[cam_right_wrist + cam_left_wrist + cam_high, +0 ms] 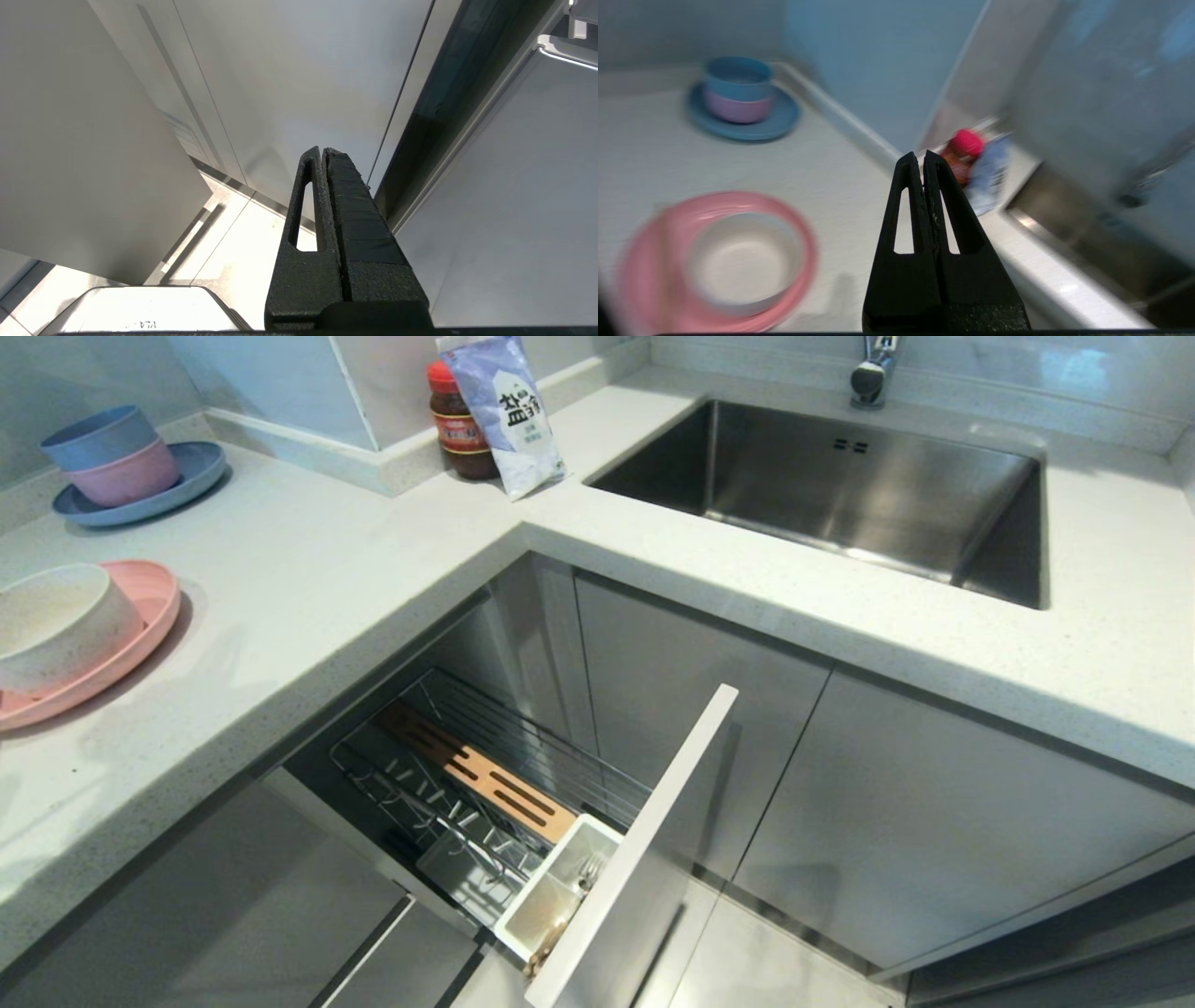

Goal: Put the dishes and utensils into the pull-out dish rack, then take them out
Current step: Take the chopsticks out of the cupboard

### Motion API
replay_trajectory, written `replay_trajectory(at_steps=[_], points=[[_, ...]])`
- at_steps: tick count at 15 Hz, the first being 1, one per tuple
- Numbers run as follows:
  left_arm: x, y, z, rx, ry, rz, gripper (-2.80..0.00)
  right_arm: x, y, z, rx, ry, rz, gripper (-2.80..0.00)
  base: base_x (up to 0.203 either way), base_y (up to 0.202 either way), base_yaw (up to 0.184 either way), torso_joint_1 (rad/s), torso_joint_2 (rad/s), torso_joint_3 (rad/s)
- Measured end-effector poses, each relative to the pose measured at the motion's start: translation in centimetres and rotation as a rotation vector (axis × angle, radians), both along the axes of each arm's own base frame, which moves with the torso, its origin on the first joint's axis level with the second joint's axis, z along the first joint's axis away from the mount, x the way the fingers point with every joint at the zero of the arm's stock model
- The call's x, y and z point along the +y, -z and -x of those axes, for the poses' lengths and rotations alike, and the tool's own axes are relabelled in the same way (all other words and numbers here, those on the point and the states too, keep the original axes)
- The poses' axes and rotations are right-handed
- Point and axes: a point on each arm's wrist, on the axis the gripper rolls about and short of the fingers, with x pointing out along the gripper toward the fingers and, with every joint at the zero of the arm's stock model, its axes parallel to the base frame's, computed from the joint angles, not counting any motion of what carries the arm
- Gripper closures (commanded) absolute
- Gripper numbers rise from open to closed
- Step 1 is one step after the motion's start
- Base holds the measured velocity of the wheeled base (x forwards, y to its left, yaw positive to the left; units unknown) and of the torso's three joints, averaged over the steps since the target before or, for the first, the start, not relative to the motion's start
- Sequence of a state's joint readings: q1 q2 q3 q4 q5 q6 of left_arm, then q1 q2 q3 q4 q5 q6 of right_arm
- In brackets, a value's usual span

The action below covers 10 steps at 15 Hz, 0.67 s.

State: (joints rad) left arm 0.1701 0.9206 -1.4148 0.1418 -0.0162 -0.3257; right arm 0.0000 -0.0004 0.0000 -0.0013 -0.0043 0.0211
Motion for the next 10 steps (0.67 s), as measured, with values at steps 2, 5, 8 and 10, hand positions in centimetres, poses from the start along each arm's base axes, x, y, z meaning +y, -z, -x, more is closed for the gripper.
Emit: replay_trajectory(at_steps=[2, 5, 8, 10], points=[[-0.2, -0.7, -1.3, -0.022, 0.126, 0.095, 0.00, 0.0, 0.0, 0.0, 0.000, 0.000, 0.000, 0.00, 0.000, 0.000, 0.000, 0.000, 0.00, 0.000], [-0.8, -0.6, -3.9, 0.035, 0.254, 0.148, 0.00, 0.0, 0.0, 0.0, 0.000, 0.000, 0.000, 0.00, 0.000, 0.000, 0.000, 0.000, 0.00, 0.000], [-2.1, 0.5, -6.5, 0.172, 0.388, 0.210, 0.00, 0.0, 0.0, 0.0, 0.000, 0.000, 0.000, 0.00, 0.000, 0.000, 0.000, 0.000, 0.00, 0.000], [-3.2, 1.3, -7.5, 0.244, 0.467, 0.215, 0.00, 0.0, 0.0, 0.0, 0.000, 0.000, 0.000, 0.00, 0.000, 0.000, 0.000, 0.000, 0.00, 0.000]])
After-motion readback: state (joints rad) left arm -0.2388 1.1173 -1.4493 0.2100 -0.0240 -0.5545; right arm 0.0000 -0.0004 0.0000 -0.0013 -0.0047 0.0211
